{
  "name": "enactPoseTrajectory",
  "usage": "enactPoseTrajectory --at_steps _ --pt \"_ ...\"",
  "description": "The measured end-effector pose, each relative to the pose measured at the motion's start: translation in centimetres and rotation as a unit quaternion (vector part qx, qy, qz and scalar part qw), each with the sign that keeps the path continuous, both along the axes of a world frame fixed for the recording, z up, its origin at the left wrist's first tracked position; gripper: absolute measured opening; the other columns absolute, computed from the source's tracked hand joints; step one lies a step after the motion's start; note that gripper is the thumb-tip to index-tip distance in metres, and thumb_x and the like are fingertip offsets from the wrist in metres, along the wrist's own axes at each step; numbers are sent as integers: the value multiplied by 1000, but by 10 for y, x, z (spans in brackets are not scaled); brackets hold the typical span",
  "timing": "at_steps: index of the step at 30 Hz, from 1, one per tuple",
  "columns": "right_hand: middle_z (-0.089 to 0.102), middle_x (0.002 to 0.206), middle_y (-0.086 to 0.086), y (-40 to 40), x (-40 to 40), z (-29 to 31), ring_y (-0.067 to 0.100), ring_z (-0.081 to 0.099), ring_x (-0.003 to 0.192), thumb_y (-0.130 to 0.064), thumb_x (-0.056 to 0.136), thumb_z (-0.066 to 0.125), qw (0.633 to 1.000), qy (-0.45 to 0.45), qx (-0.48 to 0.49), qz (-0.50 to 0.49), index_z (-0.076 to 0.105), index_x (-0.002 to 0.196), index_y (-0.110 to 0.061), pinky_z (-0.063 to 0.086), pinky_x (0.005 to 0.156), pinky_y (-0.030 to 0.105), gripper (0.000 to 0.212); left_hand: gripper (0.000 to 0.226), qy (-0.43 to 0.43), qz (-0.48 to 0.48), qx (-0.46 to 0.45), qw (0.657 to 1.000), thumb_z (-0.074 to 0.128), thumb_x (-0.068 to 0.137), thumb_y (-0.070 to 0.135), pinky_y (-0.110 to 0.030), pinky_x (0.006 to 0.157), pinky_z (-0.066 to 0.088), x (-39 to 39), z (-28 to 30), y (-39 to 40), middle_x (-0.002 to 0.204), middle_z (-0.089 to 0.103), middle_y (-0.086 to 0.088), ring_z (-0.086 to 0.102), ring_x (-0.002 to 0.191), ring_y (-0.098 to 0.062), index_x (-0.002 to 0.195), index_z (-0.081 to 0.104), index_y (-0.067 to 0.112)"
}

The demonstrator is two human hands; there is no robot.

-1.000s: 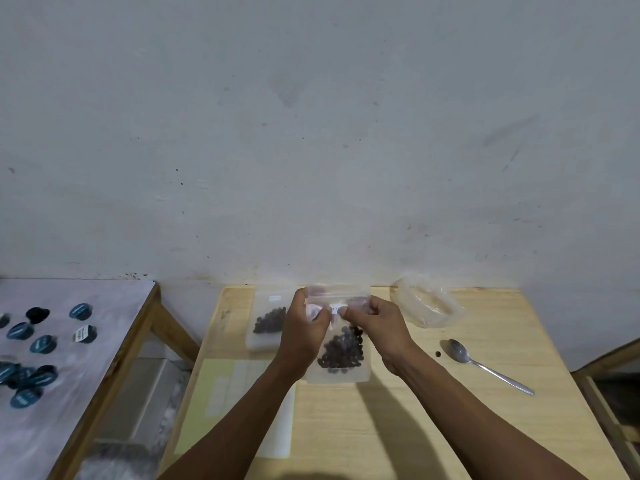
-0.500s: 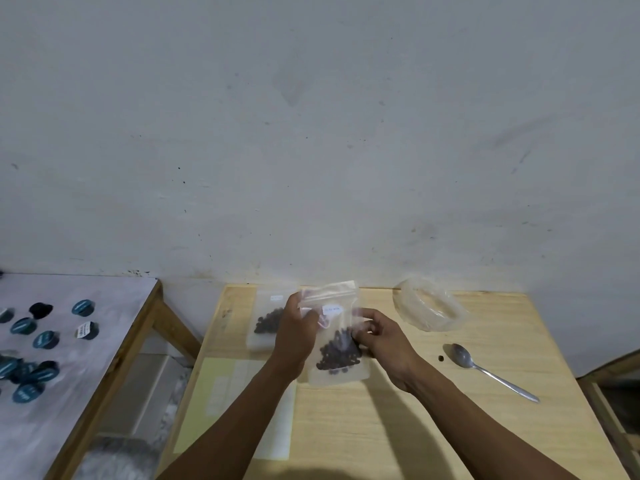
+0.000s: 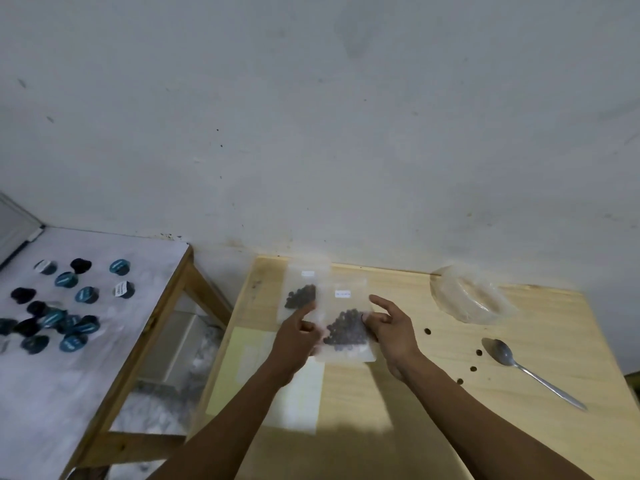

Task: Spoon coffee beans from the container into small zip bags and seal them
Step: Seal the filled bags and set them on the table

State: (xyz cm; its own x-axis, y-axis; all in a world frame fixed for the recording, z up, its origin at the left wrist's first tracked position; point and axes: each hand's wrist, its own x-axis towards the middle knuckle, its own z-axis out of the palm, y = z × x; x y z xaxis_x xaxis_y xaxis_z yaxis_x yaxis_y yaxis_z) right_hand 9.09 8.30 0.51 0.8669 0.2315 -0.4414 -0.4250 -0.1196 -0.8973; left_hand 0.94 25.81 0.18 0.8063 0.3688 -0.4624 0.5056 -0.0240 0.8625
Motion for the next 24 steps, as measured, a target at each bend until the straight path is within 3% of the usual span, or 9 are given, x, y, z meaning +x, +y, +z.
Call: enactPoseTrajectory --at_steps 2,5,9,11,13,17,20,24 --pt "57 68 4 15 0 -2 13 53 58 7 93 54 999 9 -24 33 52 136 -16 48 56 21 49 59 -2 8 19 1000 60 88 3 -36 66 57 2 -5 14 78 57 -10 57 71 -20 139 51 31" --pt "51 70 12 39 3 -5 23 48 62 14 90 52 992 25 -57 113 35 149 -21 41 55 34 71 56 10 28 69 997 60 89 3 -25 58 48 8 -12 36 73 56 -6 53 65 -16 138 53 30" --pt "49 66 -2 69 10 -19 9 47 57 11 91 50 978 -5 -119 170 21 155 -23 42 57 24 78 52 23 24 153 988 57 90 3 -21 58 44 24 -20 63 75 58 2 52 65 -11 136 55 28" --pt "49 73 -11 83 16 -22 4 49 65 6 91 54 976 -28 -144 164 21 155 -20 46 73 24 77 52 27 18 177 984 55 90 2 -21 61 42 33 -24 74 76 56 5 52 67 -9 136 55 26" --pt "51 77 -9 95 22 -24 10 52 74 2 91 56 975 -40 -167 142 25 154 -17 45 80 28 72 51 35 9 181 983 55 92 2 -21 63 39 43 -27 82 76 56 5 51 68 -8 137 54 25" --pt "61 90 9 110 29 -28 20 58 83 -4 90 61 963 -65 -222 137 33 150 -7 51 79 33 66 49 51 -20 183 982 54 94 4 -22 69 36 53 -36 93 87 59 -2 51 75 -13 140 51 20" --pt "64 97 22 115 28 -35 26 60 81 -1 89 60 963 -68 -229 127 34 149 -4 53 78 37 66 49 51 -16 169 984 52 94 3 -23 69 38 56 -43 95 79 55 -2 49 70 -13 141 51 19" --pt "58 110 24 119 28 -44 33 59 88 -6 88 61 959 -71 -244 126 35 150 -9 53 86 39 67 48 55 -17 151 987 51 96 4 -24 70 39 54 -48 99 75 52 4 48 66 -9 142 49 19"
